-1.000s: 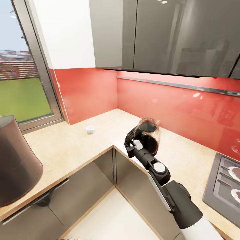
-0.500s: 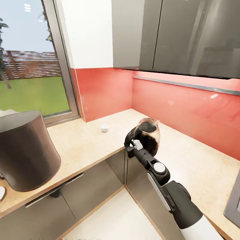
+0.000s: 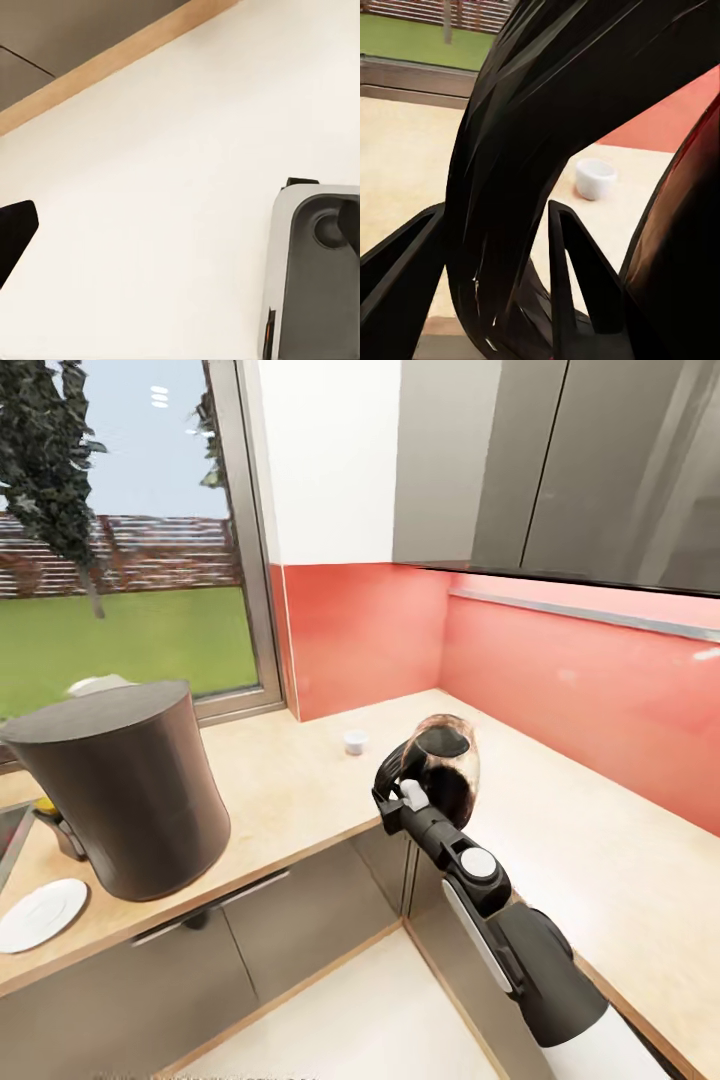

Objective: Set up a coffee station on the kitchen countertop: keep the coffee maker on the countertop, move the bottle of coffee from the kitchen shelf to the counter next to the coffee maker, place a paper coffee filter on top of the coffee maker, put the saucer next to the coffee maker with the coffee cup on the saucer, and place the electric kettle next to the coffee maker.

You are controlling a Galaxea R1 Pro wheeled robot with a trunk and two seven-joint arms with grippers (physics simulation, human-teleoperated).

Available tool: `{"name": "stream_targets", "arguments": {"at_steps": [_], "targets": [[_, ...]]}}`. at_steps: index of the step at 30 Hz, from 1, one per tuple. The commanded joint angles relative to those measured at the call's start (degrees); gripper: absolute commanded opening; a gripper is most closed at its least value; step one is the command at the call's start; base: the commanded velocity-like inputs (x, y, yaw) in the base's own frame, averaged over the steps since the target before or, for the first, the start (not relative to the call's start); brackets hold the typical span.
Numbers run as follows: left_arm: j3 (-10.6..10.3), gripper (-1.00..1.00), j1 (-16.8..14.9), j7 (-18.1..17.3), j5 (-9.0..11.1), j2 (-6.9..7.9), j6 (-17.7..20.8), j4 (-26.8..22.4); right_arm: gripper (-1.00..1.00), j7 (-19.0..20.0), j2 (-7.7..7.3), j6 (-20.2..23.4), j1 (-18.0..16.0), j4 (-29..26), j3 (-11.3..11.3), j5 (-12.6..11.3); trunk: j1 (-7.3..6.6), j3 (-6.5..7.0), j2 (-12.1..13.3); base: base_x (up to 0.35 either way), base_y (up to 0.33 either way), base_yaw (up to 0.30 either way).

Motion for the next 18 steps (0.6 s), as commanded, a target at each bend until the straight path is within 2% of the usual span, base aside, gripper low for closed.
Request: {"name": "stream_targets", "arguments": {"at_steps": [1,18], "targets": [[0.4,1.00,0.0,-0.1,0.0,-0.02,-0.1,-0.1,-1.00,0.0,-0.03,0.3,-0.1,-0.1,0.1,-0.1,0.03,-0.10,-0.1,0.000,0.000,0.278],[0.4,1.00,0.0,-0.1,0.0,-0.02,-0.1,-0.1,-1.00,0.0,-0.02,0.3,-0.1,-0.1,0.1,-0.1,0.03,-0.10,-0.1,0.000,0.000,0.278]]}}
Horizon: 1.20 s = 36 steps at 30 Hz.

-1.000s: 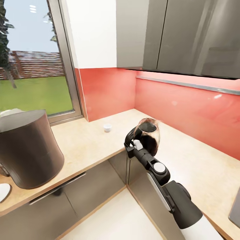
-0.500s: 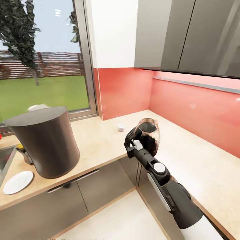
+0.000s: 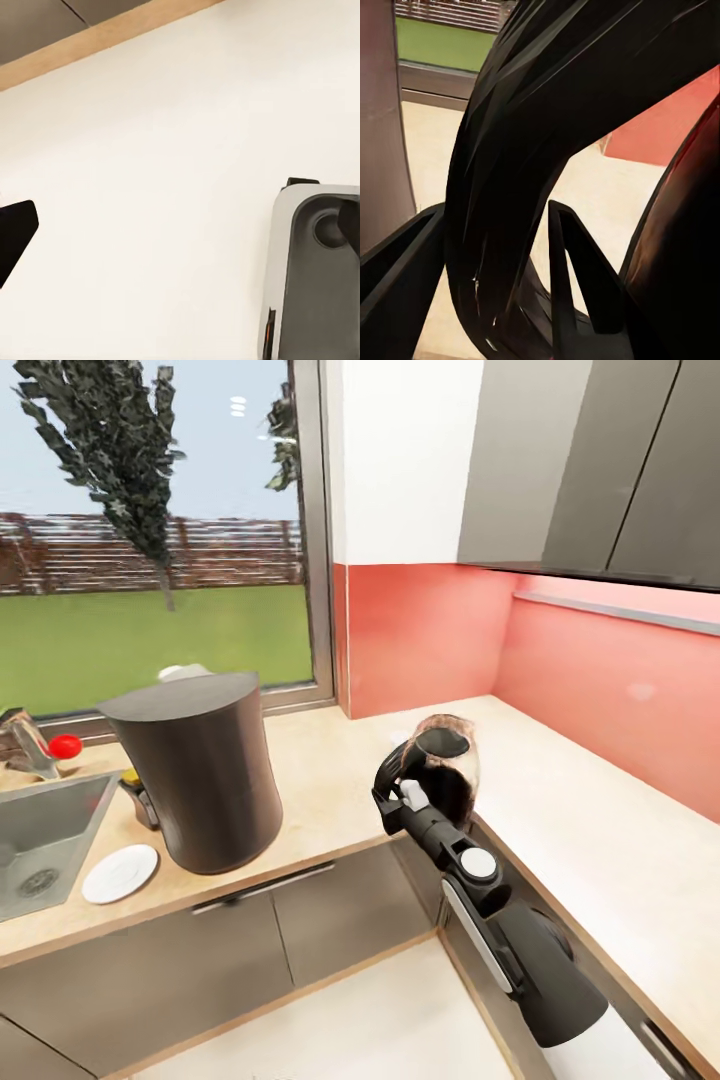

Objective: Set up a coffee station on the kitchen countertop: keep the coffee maker on the countertop, move the bottle of coffee from the kitchen shelf to the counter next to the coffee maker, place a paper coffee filter on top of the coffee maker, put the saucer next to the coffee maker with the coffee cup on the saucer, and place the electric kettle next to the coffee maker.

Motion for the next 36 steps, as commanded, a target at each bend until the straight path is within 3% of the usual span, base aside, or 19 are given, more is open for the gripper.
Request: {"name": "stream_targets", "arguments": {"at_steps": [1,22,29,36], "targets": [[0.4,1.00,0.0,-0.1,0.0,-0.02,-0.1,-0.1,-1.00,0.0,-0.04,0.3,-0.1,-0.1,0.1,-0.1,0.03,-0.10,-0.1,0.000,0.000,0.278],[0.4,1.00,0.0,-0.1,0.1,-0.01,0.0,0.0,-1.00,0.0,-0.32,0.4,0.0,-0.1,-0.1,0.1,0.03,-0.10,-0.1,0.000,0.000,0.272],[0.5,1.00,0.0,-0.1,0.1,0.13,0.2,0.2,-1.00,0.0,-0.38,0.5,-0.1,-0.2,-0.1,0.2,0.03,-0.10,-0.1,0.000,0.000,0.024],[0.5,1.00,0.2,0.4,0.0,0.33,0.7,4.4,-1.00,0.0,-0.46,0.5,0.0,-0.2,-0.1,0.3,0.03,-0.10,-0.1,0.000,0.000,0.000]]}}
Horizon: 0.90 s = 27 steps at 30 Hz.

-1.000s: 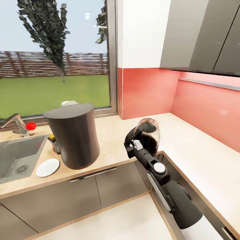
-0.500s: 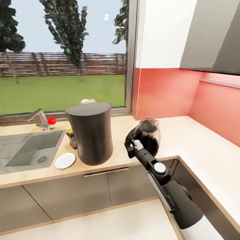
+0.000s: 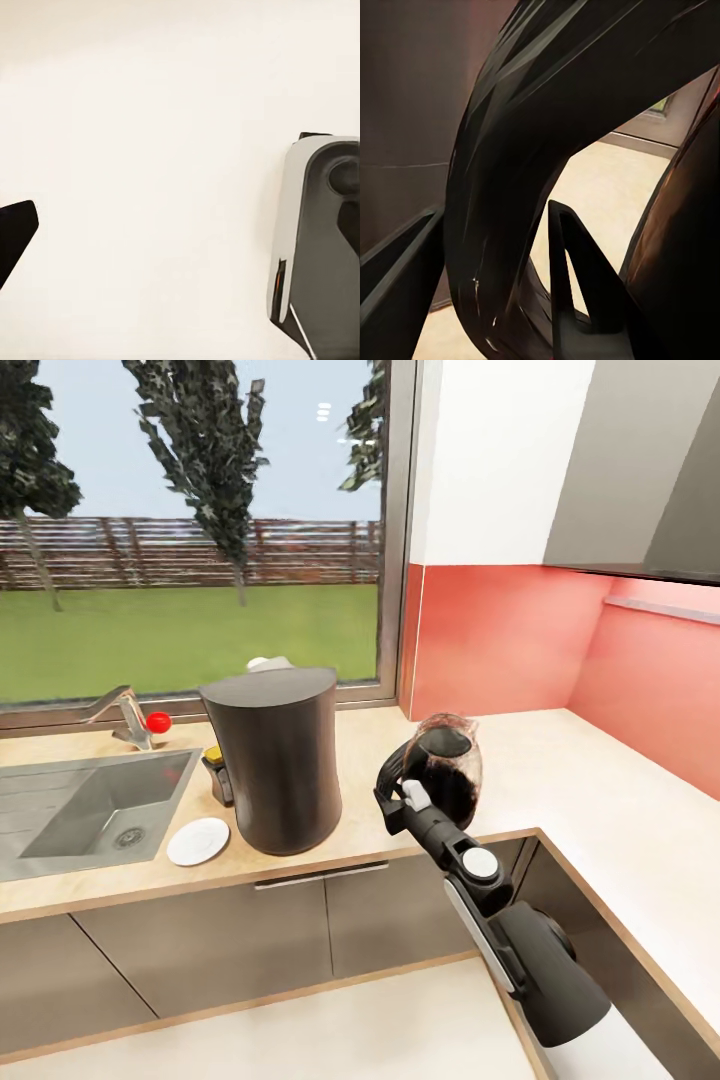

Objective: Set up a coffee station on the kitchen countertop: keep the coffee maker on the countertop, move the bottle of coffee from the kitchen shelf to the counter next to the coffee maker, place a paper coffee filter on top of the coffee maker, put the saucer next to the coffee maker with the coffee cup on the saucer, and place the electric kettle next to the coffee maker.

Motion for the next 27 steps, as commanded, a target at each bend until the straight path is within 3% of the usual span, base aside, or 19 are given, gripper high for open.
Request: {"name": "stream_targets", "arguments": {"at_steps": [1,7,19,23,27], "targets": [[0.4,1.00,0.0,-0.1,0.0,0.00,-0.1,0.0,-1.00,0.0,-0.04,0.3,-0.1,-0.1,0.0,-0.1,0.03,-0.10,-0.1,0.000,0.000,0.000],[0.3,1.00,0.0,0.1,0.0,-0.16,-0.1,0.1,-1.00,0.0,-0.07,0.3,-0.1,-0.1,0.0,-0.1,0.03,-0.15,-0.1,0.022,-0.003,0.043],[0.5,1.00,0.0,0.2,0.3,-0.18,-0.1,0.1,-1.00,0.0,-0.16,0.3,-0.1,0.0,0.0,0.1,0.03,-0.55,-0.1,0.207,-0.137,0.225],[0.5,1.00,0.0,0.3,0.3,-0.18,-0.1,0.1,-1.00,0.3,-2.35,0.3,-0.1,0.3,0.4,0.2,0.03,-0.57,-0.1,0.107,-0.073,0.033],[0.5,1.00,0.0,0.3,0.3,-0.18,-0.1,0.2,-1.00,1.6,-3.30,0.2,-0.1,0.6,0.9,0.2,0.03,-0.57,-0.1,0.012,-0.008,0.003]]}}
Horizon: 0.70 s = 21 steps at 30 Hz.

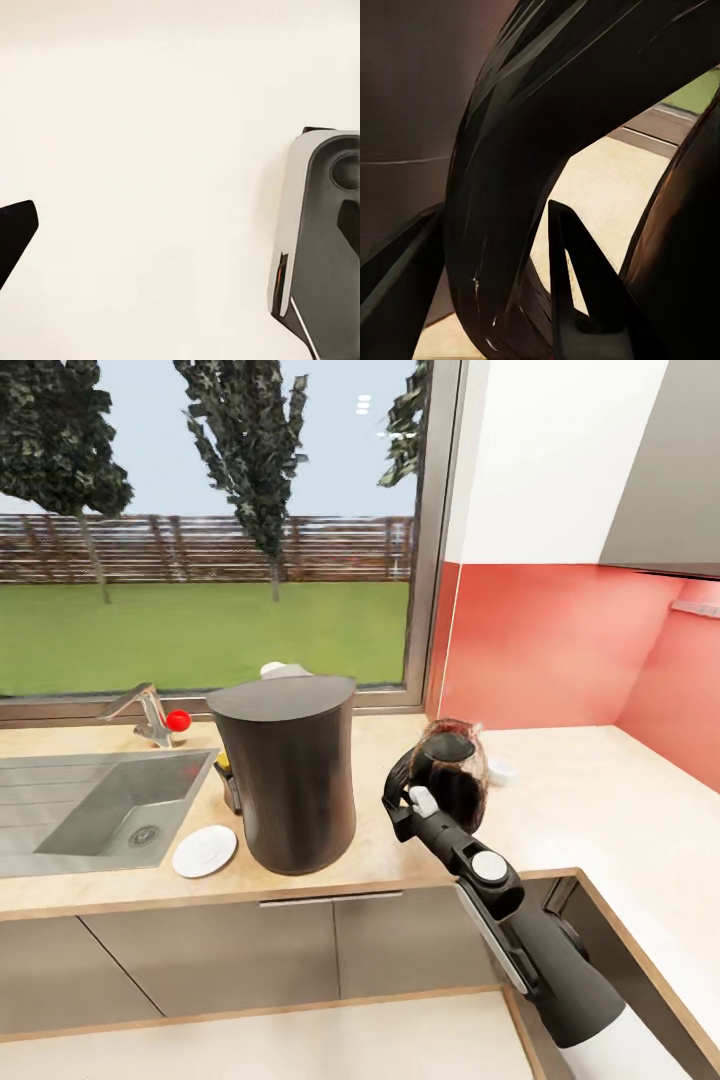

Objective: Set up a coffee station on the kitchen countertop: keep the coffee maker on the countertop, move the bottle of coffee from the kitchen shelf to the counter next to the coffee maker, place a paper coffee filter on top of the coffee maker, put the saucer next to the coffee maker with the coffee cup on the saucer, and place the electric kettle next to the coffee maker.

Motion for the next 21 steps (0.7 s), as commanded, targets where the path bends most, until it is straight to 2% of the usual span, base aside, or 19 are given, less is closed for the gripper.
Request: {"name": "stream_targets", "arguments": {"at_steps": [1,3,4,8,13,17,19,20,21], "targets": [[0.4,1.00,0.0,-0.1,0.0,-0.01,-0.2,0.0,-1.00,0.8,-0.27,0.3,-0.1,0.0,0.1,0.0,0.03,-0.10,-0.1,0.002,-0.001,0.001],[0.4,1.00,0.0,-0.1,0.0,-0.01,-0.2,0.0,-1.00,3.1,-1.36,0.3,-0.1,0.0,0.1,0.0,0.03,-0.10,-0.1,0.001,0.000,0.000],[0.4,1.00,0.0,-0.1,0.0,-0.01,-0.2,0.0,-1.00,5.8,-2.04,0.2,-0.1,0.0,0.1,0.0,0.03,-0.10,-0.1,0.000,0.000,0.000],[0.4,1.00,0.0,-0.2,0.0,-0.01,-0.2,0.0,-1.00,11.1,-2.67,0.2,-0.1,0.0,0.1,0.1,0.03,-0.10,-0.1,0.000,0.000,0.000],[0.4,1.00,0.0,-0.2,0.0,0.04,-0.2,0.0,-1.00,12.0,-2.76,0.2,-0.1,0.0,0.2,0.7,0.03,-0.10,-0.1,0.034,0.000,0.000],[0.4,1.00,0.0,-0.3,0.0,0.01,-0.1,0.0,-1.00,12.2,-2.77,0.2,-0.1,0.0,0.3,1.2,0.03,-0.10,-0.1,0.207,0.000,0.000],[0.4,1.00,0.0,-0.3,0.0,0.00,-0.1,0.0,-1.00,12.2,-2.80,0.2,-0.1,0.1,1.1,1.2,0.03,-0.10,-0.1,0.269,0.028,0.000],[0.4,1.00,0.0,-0.4,0.0,0.00,-0.2,0.0,-1.00,12.2,-2.84,0.2,-0.1,0.1,2.8,1.4,0.03,-0.10,-0.1,0.071,0.008,0.000],[0.4,1.00,0.0,-0.4,0.0,0.00,-0.1,0.0,-1.00,12.2,-2.85,0.2,-0.1,0.1,3.1,1.4,0.03,-0.10,-0.1,0.045,0.005,0.000]]}}
